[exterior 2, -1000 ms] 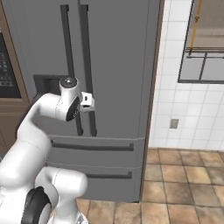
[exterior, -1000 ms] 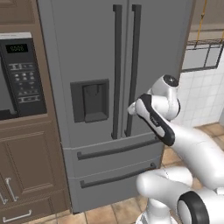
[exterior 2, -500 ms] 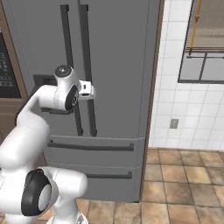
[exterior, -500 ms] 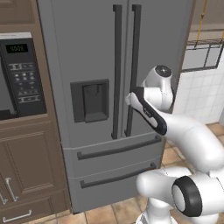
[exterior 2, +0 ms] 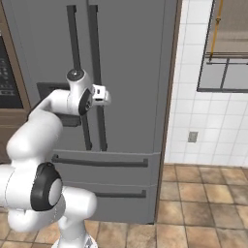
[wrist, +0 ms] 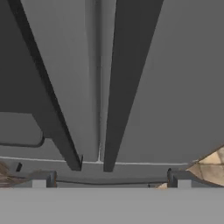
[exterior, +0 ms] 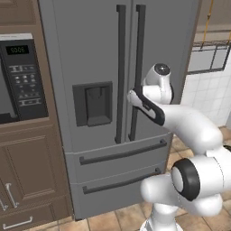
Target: Place one of the steaks on the plate and the other in the bowl. Then place the bowl in the fridge.
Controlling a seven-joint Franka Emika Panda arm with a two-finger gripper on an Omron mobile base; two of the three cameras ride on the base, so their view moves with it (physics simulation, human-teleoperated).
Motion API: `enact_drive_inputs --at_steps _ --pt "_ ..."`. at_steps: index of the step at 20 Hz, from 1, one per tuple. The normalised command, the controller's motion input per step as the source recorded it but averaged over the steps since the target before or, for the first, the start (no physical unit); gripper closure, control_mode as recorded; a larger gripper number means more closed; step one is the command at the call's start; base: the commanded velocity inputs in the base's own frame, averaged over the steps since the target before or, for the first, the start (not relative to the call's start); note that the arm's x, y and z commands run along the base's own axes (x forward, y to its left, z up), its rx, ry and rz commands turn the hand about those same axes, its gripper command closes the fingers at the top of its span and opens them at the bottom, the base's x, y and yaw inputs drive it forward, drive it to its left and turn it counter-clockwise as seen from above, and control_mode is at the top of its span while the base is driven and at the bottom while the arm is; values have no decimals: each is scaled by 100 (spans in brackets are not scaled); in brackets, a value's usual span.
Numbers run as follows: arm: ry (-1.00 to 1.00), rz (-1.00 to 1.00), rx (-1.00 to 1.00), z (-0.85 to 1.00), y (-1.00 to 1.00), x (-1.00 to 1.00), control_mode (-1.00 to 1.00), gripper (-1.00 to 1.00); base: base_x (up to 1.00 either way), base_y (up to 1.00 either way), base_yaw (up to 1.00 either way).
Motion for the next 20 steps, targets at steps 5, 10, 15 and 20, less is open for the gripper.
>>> enact_drive_inputs --at_steps 5,10,15,20 --pt "-15 0 2 -20 0 67 -100 -100 0 0 0" --pt "-1 0 0 -4 -8 69 -100 -100 0 0 0" --pt "1 0 0 0 -3 66 -100 -100 0 0 0" --pt "-7 0 0 -6 0 41 -100 -100 0 0 0"
